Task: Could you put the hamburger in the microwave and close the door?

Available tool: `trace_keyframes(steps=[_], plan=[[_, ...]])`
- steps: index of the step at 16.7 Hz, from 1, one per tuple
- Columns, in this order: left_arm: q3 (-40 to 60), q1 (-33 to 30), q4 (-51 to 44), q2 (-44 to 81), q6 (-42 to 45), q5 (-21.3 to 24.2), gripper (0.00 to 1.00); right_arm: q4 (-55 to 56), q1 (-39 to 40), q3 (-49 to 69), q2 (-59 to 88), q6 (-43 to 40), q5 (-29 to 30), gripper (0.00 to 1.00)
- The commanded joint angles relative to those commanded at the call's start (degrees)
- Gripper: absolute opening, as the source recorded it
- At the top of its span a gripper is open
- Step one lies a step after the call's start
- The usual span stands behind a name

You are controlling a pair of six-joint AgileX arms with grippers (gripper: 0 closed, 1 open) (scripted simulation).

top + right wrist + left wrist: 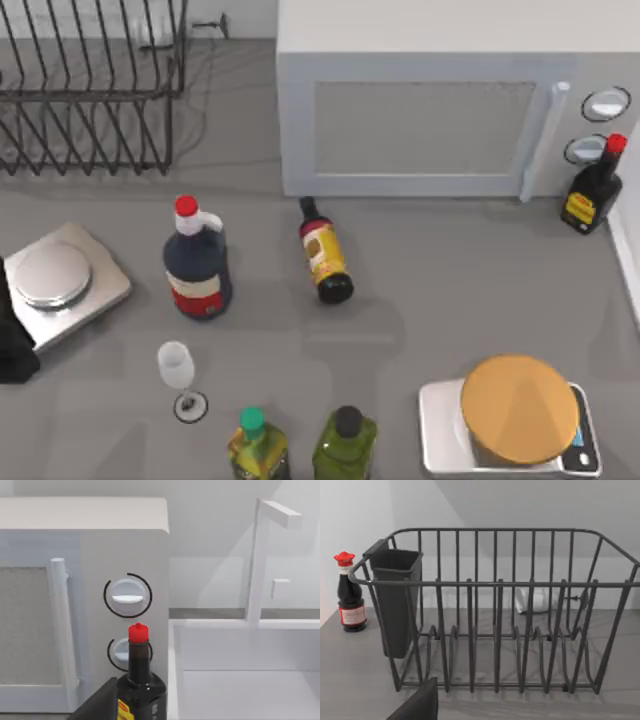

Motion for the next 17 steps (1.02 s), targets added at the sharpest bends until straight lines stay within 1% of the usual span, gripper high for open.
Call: trace_keyframes(steps=[4,8,11,17], plan=[[0.0,0.0,0.0,0.0,0.0,0.0,1.0,-1.81,-1.15,1.37,1.95,-1.13,-0.09,1.0],[0.0,0.0,0.0,0.0,0.0,0.0,1.0,-11.47,-7.08,8.5,12.99,-6.68,-0.3,1.0],[0.0,0.0,0.0,0.0,0.0,0.0,1.0,-21.86,-13.68,16.77,27.56,-12.45,-0.31,1.0],[0.0,0.0,0.0,0.0,0.0,0.0,1.0,-41.05,-27.05,35.19,63.91,-23.8,-0.15,1.0]])
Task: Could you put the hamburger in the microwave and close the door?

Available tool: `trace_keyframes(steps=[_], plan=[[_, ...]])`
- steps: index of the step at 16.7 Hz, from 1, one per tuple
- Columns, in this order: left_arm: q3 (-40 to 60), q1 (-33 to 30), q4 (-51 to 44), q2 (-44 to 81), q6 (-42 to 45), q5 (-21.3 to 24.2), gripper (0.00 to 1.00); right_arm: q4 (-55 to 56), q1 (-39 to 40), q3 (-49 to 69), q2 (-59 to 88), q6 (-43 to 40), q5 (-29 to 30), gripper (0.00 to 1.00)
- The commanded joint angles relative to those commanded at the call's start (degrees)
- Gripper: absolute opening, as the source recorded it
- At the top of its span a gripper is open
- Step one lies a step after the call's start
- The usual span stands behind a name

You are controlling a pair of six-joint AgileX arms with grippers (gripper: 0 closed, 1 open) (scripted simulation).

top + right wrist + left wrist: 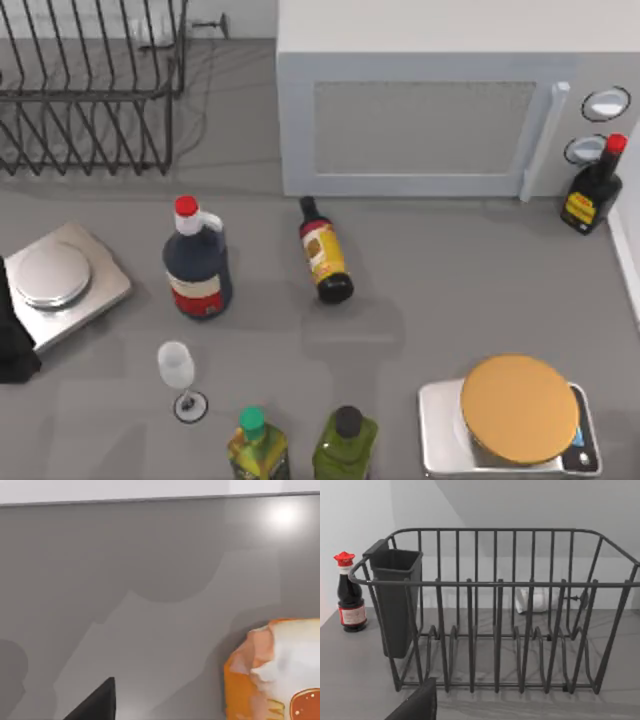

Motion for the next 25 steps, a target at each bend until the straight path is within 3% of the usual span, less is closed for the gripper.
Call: trace_keyframes(steps=[6,14,25], plan=[[0.0,0.0,0.0,0.0,0.0,0.0,1.0,-11.72,-8.99,13.47,19.86,-7.98,-0.02,1.0],[0.0,0.0,0.0,0.0,0.0,0.0,1.0,-13.17,-10.14,15.32,21.87,-9.11,-0.06,1.0],[0.0,0.0,0.0,0.0,0.0,0.0,1.0,7.65,-10.18,5.28,32.77,-8.82,-0.07,1.0]])
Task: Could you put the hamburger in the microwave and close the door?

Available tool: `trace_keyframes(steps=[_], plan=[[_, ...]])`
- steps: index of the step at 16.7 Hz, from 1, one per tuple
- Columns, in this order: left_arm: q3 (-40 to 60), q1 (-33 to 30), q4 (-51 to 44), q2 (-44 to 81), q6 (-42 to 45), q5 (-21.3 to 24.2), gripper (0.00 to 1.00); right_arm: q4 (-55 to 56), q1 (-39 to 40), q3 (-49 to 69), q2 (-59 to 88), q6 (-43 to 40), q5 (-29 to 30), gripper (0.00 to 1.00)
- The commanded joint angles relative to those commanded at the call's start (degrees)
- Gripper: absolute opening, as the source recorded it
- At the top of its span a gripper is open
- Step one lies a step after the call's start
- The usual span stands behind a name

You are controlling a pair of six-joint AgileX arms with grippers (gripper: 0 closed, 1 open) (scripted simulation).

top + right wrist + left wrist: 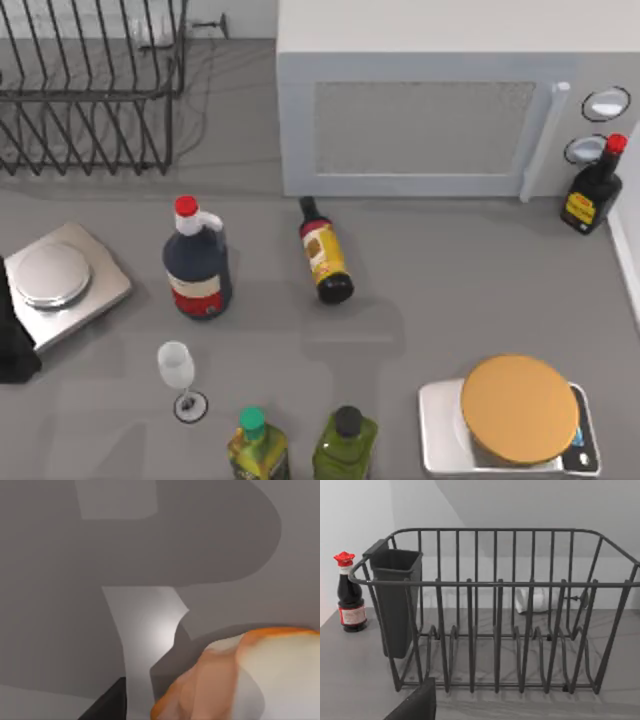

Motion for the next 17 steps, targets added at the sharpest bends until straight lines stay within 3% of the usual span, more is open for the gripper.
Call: trace_keyframes(steps=[3,16,17], plan=[[0.0,0.0,0.0,0.0,0.0,0.0,1.0,0.02,0.0,-0.01,0.02,0.0,0.0,1.0],[0.0,0.0,0.0,0.0,0.0,0.0,1.0,0.02,0.0,-0.01,0.02,0.0,0.0,0.02],[0.0,0.0,0.0,0.0,0.0,0.0,1.0,0.02,0.0,-0.01,0.02,0.0,0.0,0.0]])
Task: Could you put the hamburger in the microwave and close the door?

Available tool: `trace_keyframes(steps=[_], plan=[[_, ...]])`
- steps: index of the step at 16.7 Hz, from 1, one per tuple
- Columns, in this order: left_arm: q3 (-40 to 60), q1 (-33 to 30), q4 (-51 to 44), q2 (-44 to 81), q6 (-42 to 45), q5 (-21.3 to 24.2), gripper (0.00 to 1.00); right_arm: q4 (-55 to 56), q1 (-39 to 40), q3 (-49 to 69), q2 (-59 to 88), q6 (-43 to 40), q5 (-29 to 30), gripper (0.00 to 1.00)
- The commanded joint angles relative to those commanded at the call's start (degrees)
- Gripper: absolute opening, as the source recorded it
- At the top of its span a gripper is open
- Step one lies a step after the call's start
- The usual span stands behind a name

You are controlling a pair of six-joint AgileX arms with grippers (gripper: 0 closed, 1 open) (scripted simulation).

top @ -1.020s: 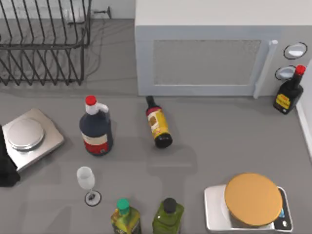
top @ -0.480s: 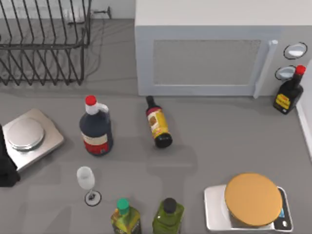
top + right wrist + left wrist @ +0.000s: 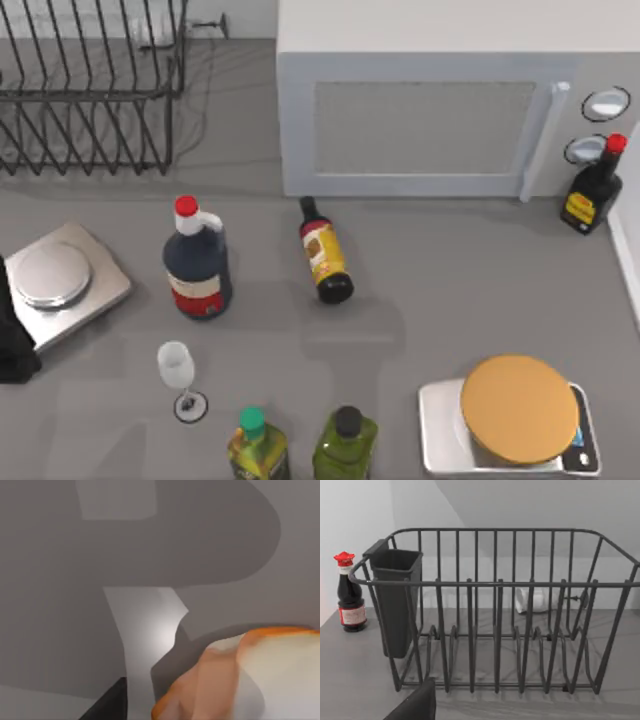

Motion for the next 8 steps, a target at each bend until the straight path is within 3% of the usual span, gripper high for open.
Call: trace_keyframes(steps=[7,8], plan=[[0.0,0.0,0.0,0.0,0.0,0.0,1.0,0.0,0.0,0.0,0.0,0.0,0.0,0.0],[0.0,0.0,0.0,0.0,0.0,0.0,1.0,-4.44,-0.08,2.0,-4.07,0.16,-1.06,0.0]])
